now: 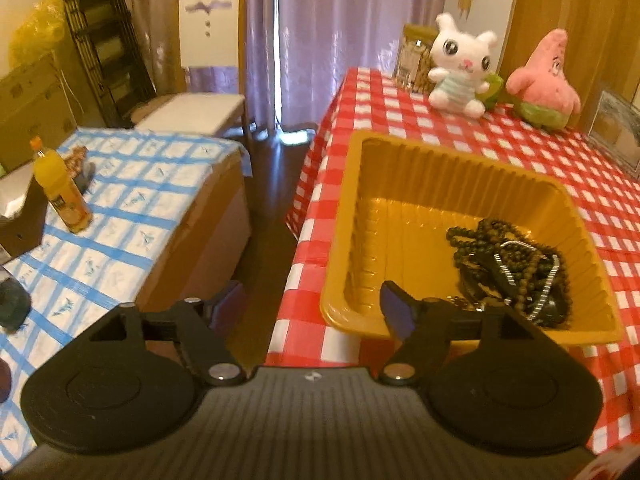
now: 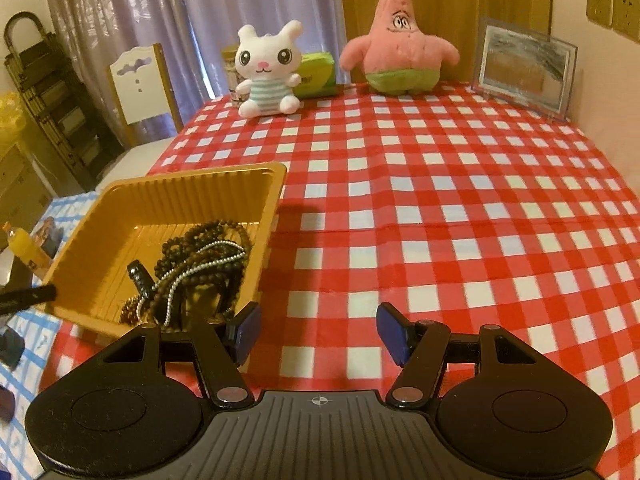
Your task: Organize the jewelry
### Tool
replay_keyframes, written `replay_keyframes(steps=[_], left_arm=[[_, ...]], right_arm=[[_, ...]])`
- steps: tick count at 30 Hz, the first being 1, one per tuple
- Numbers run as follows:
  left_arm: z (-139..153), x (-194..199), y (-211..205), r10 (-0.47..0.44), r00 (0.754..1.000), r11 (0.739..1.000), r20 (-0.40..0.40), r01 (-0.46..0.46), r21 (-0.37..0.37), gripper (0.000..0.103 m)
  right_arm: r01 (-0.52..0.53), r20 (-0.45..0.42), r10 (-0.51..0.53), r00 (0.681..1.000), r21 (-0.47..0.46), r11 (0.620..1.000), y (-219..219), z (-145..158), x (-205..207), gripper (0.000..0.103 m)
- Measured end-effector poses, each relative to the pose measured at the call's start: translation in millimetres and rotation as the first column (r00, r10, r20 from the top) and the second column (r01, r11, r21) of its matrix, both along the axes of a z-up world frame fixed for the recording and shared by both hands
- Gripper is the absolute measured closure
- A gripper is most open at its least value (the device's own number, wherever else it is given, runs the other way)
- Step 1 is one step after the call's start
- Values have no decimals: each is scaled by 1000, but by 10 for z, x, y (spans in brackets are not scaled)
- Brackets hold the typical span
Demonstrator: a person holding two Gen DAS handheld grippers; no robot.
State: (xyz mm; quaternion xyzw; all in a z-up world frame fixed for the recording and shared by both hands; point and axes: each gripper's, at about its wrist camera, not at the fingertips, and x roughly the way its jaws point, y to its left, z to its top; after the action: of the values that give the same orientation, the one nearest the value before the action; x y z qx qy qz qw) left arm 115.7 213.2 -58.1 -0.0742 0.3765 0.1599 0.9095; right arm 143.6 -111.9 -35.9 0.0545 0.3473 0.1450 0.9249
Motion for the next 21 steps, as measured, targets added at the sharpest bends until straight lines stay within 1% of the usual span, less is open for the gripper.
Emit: replay_keyframes(steps=[2,5,7,9,10,13,16,19,21], left_arm=[[104,-119,-116,0,1000,1000,21,0,20,22],[233,-270,-328,-5,999,999,42,4,33,20],[303,-360,-524,-16,999,998,51,12,63,17],[361,-454,-758,-36,998,994,60,30,102,12],[382,-497,-867,-48,997,993,62,41,109,12],[423,-599,-1151,-87,995,995,44,84,61,12],[450,-685,-1403,-127,992,992,20,127,10,12],[459,-758,-1696,-188,982,982,-28,188,3,12],[457,-830,-1878,-231,972,973,-46,232,15,12]], right_arm=[[-12,4,12,1000,-3,1000,-53,13,-82,40],[-26,15,26,1000,11,1000,-160,30,-227,40],[-33,15,33,999,22,999,-232,42,-328,40],[-20,-16,21,1000,6,1000,-303,45,-430,40],[-14,-31,14,999,2,1000,-340,41,-489,40],[-23,-41,25,999,26,999,-484,49,-688,40],[-29,-44,30,999,23,999,-595,64,-886,40],[-34,-55,35,998,23,999,-701,68,-1057,40],[-32,-64,35,997,38,999,-775,68,-1163,40]])
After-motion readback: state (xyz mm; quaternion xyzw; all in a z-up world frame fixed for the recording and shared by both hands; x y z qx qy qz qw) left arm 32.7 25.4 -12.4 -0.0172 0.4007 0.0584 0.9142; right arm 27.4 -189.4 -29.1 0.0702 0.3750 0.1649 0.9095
